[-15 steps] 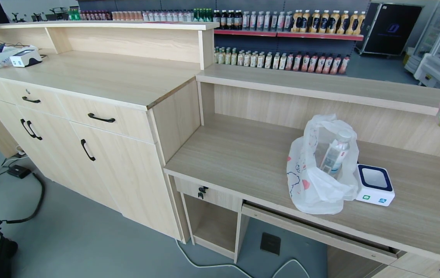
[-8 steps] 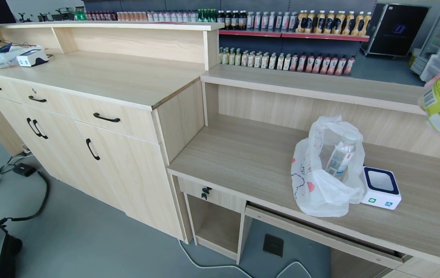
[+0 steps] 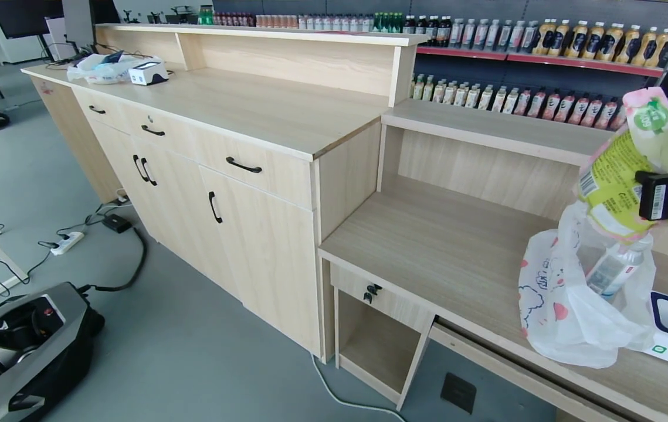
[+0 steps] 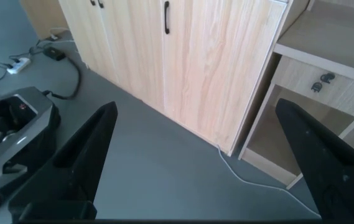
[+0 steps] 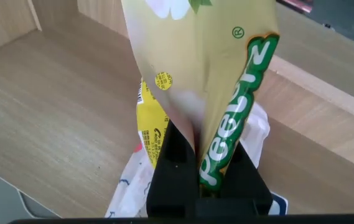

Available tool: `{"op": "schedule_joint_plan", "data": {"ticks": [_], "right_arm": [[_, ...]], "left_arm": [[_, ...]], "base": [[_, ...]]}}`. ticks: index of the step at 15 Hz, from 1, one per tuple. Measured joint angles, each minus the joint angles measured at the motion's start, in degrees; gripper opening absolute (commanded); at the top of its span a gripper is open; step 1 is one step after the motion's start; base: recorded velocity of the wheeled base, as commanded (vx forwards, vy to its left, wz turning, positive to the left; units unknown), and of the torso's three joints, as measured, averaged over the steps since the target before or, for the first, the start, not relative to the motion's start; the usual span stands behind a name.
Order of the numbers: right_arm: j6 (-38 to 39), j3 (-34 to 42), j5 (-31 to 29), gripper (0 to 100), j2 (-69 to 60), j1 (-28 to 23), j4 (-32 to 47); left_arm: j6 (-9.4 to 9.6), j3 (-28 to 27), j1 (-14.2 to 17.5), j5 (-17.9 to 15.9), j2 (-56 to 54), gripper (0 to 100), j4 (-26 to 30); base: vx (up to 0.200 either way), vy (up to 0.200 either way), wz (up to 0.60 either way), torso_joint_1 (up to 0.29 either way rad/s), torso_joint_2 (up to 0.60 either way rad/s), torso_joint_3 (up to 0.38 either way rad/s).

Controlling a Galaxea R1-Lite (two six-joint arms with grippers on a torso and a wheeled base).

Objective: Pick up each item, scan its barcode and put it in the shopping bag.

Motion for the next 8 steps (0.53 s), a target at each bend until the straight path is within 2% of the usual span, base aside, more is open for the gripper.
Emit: {"op": "schedule_joint_plan", "data": {"ticks": [8], "right_arm": [[-0.33,4.41,-0.46,0,0.87,-3.89,2.41]], "left_arm": [[0.0,0.0,0.0,0.0,0.0,100,0.0]], "base": [[0.0,0.0,0.0,0.0,0.0,0.0]]}}
